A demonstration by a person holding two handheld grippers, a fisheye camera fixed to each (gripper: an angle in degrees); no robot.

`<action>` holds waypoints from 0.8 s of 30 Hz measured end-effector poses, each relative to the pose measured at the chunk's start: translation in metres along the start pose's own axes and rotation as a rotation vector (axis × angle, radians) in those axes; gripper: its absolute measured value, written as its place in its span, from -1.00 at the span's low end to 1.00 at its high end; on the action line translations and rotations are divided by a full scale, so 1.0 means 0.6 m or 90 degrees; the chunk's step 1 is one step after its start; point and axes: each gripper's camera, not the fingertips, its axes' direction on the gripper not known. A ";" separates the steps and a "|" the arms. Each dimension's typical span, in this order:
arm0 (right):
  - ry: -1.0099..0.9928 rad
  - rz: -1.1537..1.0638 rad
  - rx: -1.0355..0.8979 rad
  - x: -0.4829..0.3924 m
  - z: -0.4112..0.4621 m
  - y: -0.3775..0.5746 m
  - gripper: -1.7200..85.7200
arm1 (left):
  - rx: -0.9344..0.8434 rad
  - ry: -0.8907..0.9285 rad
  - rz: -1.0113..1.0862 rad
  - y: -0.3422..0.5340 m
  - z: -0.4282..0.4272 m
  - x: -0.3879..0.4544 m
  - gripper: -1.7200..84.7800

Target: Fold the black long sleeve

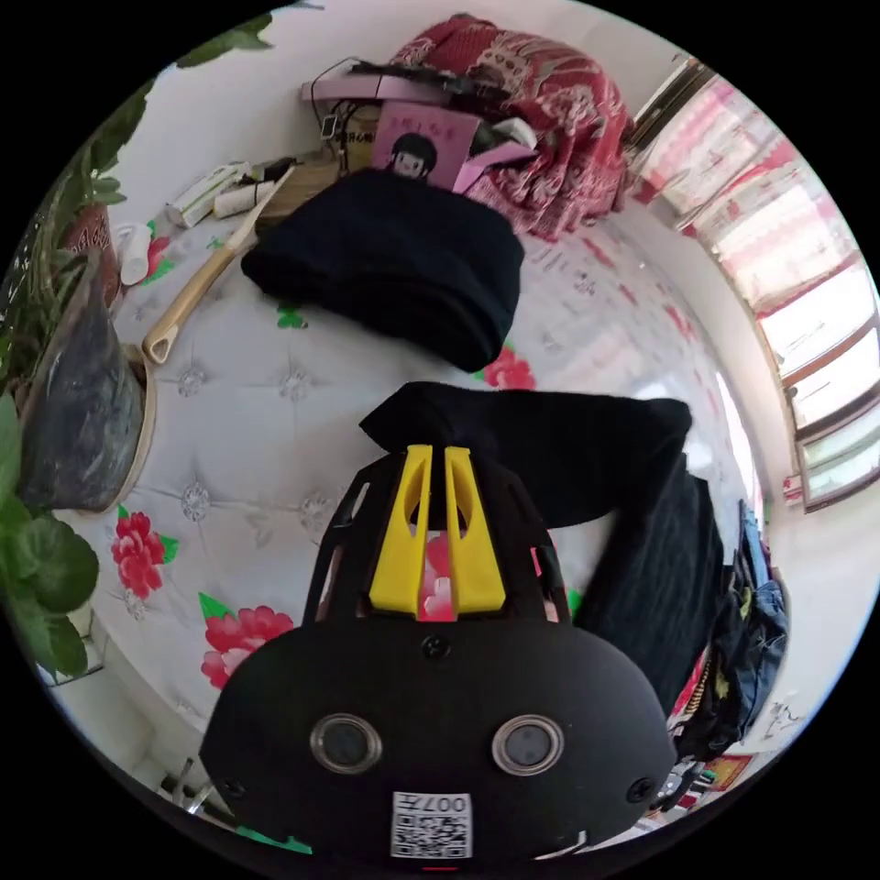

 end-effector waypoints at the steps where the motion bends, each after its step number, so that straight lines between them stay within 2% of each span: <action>1: 0.000 -0.001 0.001 0.001 0.000 0.002 -0.81 | 0.051 0.044 0.012 -0.004 -0.048 0.012 -0.96; 5: -0.003 -0.016 0.001 0.012 0.003 0.017 -0.80 | 0.256 0.125 0.047 -0.018 -0.237 0.048 -0.97; 7: -0.010 -0.020 -0.007 0.020 0.002 0.023 -0.80 | 0.323 0.118 0.029 -0.020 -0.303 0.046 -0.97; 10: -0.041 -0.012 0.014 0.038 -0.007 0.043 -0.81 | 0.342 0.078 -0.041 -0.010 -0.331 0.025 -0.97; 13: -0.090 0.010 0.058 0.066 -0.024 0.075 -0.81 | 0.317 0.146 -0.039 0.010 -0.324 0.049 -0.97; 16: -0.117 0.041 0.120 0.101 -0.052 0.110 -0.81 | 0.283 0.170 0.131 0.027 -0.328 0.200 -0.97; 18: -0.126 0.068 0.169 0.132 -0.076 0.134 -0.80 | 0.257 0.240 0.273 0.057 -0.333 0.328 -0.96; 20: -0.127 0.087 0.206 0.154 -0.094 0.152 -0.80 | 0.189 0.361 0.479 0.137 -0.331 0.500 -0.95; 21: -0.126 0.100 0.229 0.168 -0.105 0.163 -0.79 | 0.166 0.388 0.527 0.164 -0.327 0.538 -0.94; 23: -0.118 0.121 0.257 0.188 -0.116 0.181 -0.78 | 0.043 0.455 0.661 0.276 -0.287 0.650 -0.91; 24: -0.114 0.136 0.272 0.200 -0.120 0.193 -0.77 | 0.011 0.455 0.684 0.304 -0.272 0.668 -0.90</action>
